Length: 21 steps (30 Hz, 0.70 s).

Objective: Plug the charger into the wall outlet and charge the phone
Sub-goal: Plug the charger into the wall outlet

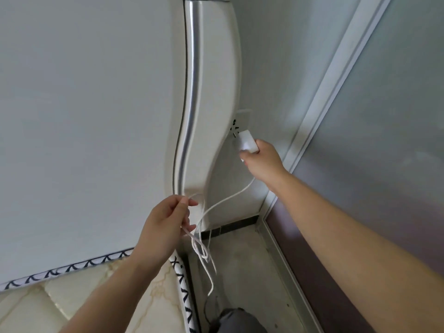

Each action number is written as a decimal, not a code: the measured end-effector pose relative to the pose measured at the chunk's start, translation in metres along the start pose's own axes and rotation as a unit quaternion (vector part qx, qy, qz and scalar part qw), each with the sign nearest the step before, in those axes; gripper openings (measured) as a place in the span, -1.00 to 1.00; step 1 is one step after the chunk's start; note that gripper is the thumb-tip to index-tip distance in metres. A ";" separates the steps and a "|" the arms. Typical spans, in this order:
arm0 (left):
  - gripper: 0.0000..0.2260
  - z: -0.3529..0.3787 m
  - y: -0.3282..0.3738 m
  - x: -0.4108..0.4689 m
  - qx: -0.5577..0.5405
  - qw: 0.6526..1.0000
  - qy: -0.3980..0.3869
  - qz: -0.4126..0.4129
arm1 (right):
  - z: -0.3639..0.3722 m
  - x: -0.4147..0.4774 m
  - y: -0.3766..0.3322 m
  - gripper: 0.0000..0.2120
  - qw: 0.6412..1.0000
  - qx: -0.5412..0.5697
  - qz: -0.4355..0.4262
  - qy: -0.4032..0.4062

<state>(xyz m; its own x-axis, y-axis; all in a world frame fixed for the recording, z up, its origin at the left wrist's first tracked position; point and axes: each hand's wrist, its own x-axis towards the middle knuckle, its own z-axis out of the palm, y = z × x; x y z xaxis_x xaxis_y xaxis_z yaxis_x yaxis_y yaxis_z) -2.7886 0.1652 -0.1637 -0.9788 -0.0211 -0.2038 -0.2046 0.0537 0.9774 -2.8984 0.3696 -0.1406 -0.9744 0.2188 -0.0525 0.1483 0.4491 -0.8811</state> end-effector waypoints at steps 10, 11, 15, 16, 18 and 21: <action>-0.74 0.007 -0.004 0.011 -0.001 1.000 0.002 -0.010 | 0.020 0.030 0.014 -0.90 0.998 0.005 -0.066 0.012; -0.74 0.006 -0.005 0.011 0.003 1.000 -0.001 -0.005 | 0.021 0.030 0.014 -0.88 0.997 0.003 -0.070 0.022; -0.75 0.003 -0.008 0.012 0.003 1.000 0.001 0.008 | 0.022 0.030 0.013 -0.89 0.997 -0.002 -0.067 0.041; -0.75 0.002 -0.009 0.012 0.001 1.000 0.002 0.011 | 0.022 0.031 0.011 -0.88 0.996 -0.010 -0.073 0.040; -0.74 0.000 -0.010 0.011 -0.008 1.000 0.002 0.013 | 0.023 0.031 0.007 -0.81 0.995 -0.046 -0.086 0.037; -0.73 -0.003 -0.010 0.011 -0.021 1.000 -0.003 0.011 | 0.025 0.031 0.000 -0.70 0.988 -0.117 -0.084 0.053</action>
<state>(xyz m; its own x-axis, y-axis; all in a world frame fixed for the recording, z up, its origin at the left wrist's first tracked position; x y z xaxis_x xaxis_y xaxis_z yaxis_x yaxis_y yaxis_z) -2.7968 0.1614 -0.1757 -0.9832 -0.0147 -0.1817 -0.1819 0.0127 0.9832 -2.9332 0.3548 -0.1541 -0.9673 0.2073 0.1460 0.0324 0.6721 -0.7397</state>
